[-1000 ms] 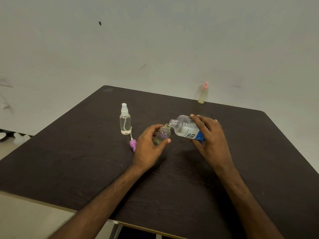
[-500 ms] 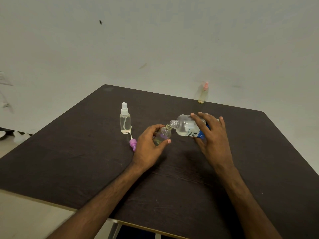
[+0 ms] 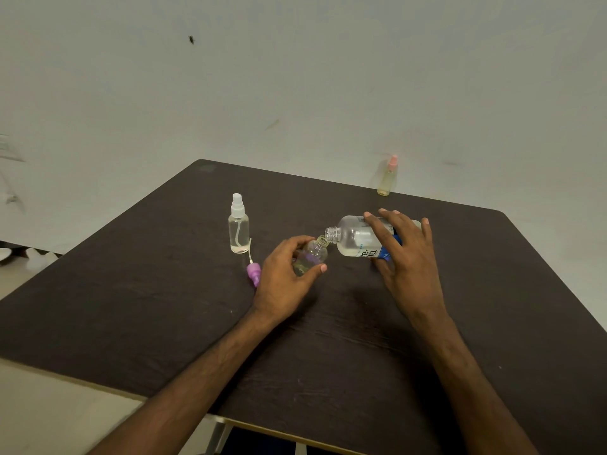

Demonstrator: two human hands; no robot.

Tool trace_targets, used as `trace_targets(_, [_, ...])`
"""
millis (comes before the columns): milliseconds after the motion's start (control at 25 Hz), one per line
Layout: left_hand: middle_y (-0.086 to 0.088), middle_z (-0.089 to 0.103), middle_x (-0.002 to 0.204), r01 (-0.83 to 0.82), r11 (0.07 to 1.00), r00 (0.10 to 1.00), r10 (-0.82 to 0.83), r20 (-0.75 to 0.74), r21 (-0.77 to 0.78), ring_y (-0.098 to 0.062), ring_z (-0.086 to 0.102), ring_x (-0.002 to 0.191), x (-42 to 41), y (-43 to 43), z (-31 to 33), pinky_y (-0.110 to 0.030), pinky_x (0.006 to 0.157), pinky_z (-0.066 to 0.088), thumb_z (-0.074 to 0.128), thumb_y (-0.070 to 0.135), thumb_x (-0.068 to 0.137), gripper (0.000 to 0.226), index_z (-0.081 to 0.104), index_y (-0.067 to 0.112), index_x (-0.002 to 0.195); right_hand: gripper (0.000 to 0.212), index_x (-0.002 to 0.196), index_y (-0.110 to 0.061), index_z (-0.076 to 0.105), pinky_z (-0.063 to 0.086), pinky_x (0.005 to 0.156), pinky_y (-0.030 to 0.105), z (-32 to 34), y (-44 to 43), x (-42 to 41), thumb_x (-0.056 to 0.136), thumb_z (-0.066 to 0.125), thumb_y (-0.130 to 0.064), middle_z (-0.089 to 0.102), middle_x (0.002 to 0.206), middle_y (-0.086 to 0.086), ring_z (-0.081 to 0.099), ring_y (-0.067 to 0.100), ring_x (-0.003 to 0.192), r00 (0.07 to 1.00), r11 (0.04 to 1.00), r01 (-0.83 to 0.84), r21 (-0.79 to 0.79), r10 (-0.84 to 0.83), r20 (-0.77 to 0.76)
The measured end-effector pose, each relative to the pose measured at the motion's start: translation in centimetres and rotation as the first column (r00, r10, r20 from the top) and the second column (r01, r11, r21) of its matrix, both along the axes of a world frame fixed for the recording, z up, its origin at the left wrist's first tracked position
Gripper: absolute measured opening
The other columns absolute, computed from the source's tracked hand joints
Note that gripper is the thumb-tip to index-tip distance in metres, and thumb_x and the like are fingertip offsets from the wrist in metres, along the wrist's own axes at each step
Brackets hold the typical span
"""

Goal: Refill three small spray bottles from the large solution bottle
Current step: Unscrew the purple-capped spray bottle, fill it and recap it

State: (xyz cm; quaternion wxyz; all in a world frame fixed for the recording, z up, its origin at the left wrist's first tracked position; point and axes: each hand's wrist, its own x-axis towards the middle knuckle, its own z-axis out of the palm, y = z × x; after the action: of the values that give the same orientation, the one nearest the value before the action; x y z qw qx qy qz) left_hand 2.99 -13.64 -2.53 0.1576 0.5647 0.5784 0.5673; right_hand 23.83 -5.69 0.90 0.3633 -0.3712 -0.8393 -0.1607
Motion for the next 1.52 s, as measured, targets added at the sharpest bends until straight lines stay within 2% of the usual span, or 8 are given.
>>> trace_targets(320, [0.009, 0.067, 0.115, -0.005, 1.000, 1.000, 0.005, 0.000, -0.004, -0.003, 0.064, 0.102, -0.04, 0.12, -0.14, -0.018, 0.088, 0.053, 0.084, 0.020, 0.079, 0.051, 0.064, 0.018, 0.125, 0.086, 0.146, -0.021, 0.040, 0.013, 0.118, 0.056, 0.28, -0.27, -0.07, 0.073, 0.083, -0.006, 0.048, 0.144, 0.015, 0.040, 0.033, 0.137, 1.000, 1.000, 0.010, 0.011, -0.010, 0.008])
trace_targets(600, [0.009, 0.066, 0.115, -0.003, 1.000, 1.000, 0.003, -0.014, -0.008, -0.001, 0.063, 0.102, -0.02, -0.07, 0.05, -0.011, 0.087, 0.050, 0.083, 0.020, 0.079, 0.052, 0.063, 0.018, 0.127, 0.088, 0.147, -0.024, 0.037, 0.009, 0.119, 0.054, 0.44, -0.33, -0.11, 0.074, 0.082, -0.006, 0.046, 0.145, 0.015, 0.034, 0.031, 0.139, 1.000, 0.999, 0.017, 0.032, -0.017, 0.017])
trace_targets(880, [0.009, 0.067, 0.116, -0.004, 1.000, 1.000, 0.004, -0.006, -0.009, -0.003, 0.064, 0.104, 0.01, 0.02, -0.10, -0.021, 0.091, 0.054, 0.084, 0.021, 0.079, 0.052, 0.063, 0.017, 0.126, 0.087, 0.147, -0.023, 0.038, 0.008, 0.119, 0.054, 0.53, -0.30, -0.12, 0.074, 0.081, -0.004, 0.045, 0.146, 0.015, 0.032, 0.031, 0.140, 0.999, 0.999, 0.031, 0.032, -0.031, 0.030])
trace_targets(1520, [0.009, 0.066, 0.118, 0.005, 1.000, 1.000, -0.005, -0.016, -0.014, -0.004, 0.064, 0.106, -0.05, -0.01, -0.06, -0.028, 0.095, 0.054, 0.083, 0.022, 0.080, 0.052, 0.062, 0.017, 0.127, 0.086, 0.146, -0.022, 0.039, 0.005, 0.120, 0.052, 0.67, -0.55, -0.30, 0.074, 0.079, -0.001, 0.045, 0.146, 0.016, 0.032, 0.032, 0.140, 0.999, 0.999, 0.023, 0.039, -0.024, 0.024])
